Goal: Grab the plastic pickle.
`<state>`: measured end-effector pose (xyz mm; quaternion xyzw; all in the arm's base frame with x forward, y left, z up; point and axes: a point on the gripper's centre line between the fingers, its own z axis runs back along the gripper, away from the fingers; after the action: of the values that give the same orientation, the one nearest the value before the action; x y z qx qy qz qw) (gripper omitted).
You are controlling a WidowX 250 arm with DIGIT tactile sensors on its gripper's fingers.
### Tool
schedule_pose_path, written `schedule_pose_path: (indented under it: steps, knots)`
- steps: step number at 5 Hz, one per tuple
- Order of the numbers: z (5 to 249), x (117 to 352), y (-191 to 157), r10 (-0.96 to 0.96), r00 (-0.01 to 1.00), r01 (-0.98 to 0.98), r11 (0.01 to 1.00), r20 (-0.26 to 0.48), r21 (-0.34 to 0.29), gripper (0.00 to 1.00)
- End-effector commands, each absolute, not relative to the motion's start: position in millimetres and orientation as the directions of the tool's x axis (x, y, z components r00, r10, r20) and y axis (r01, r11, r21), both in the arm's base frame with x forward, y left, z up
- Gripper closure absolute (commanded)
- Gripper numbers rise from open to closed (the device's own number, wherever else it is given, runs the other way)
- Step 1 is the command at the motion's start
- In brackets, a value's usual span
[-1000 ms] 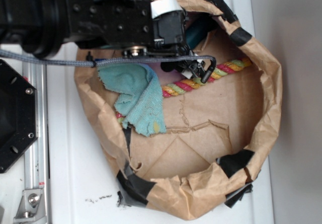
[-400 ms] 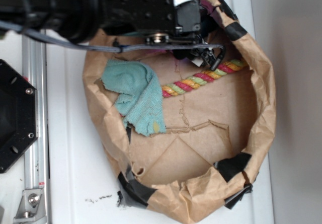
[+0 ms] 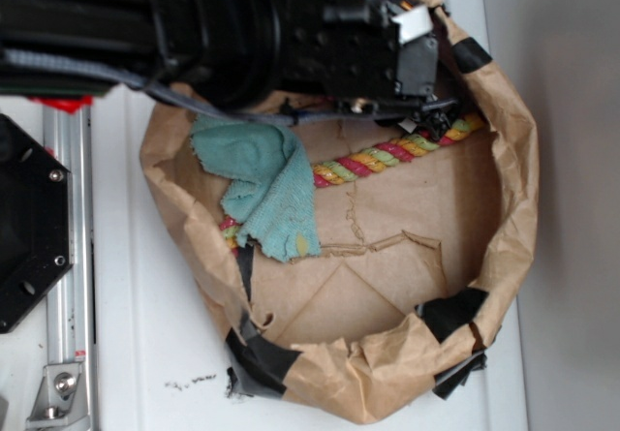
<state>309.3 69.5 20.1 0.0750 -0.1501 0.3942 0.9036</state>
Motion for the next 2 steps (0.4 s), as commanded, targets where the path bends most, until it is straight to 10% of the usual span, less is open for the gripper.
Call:
schedule_pose_path:
  steps: [1,2]
  knots:
    - [28.6,304.2,73.4,0.661,0.669,-0.703,0.711,0.34,0.0,1.0]
    - [66.2,293.3,60.8,0.622,0.718,-0.62,0.775,0.312,-0.119,1.0]
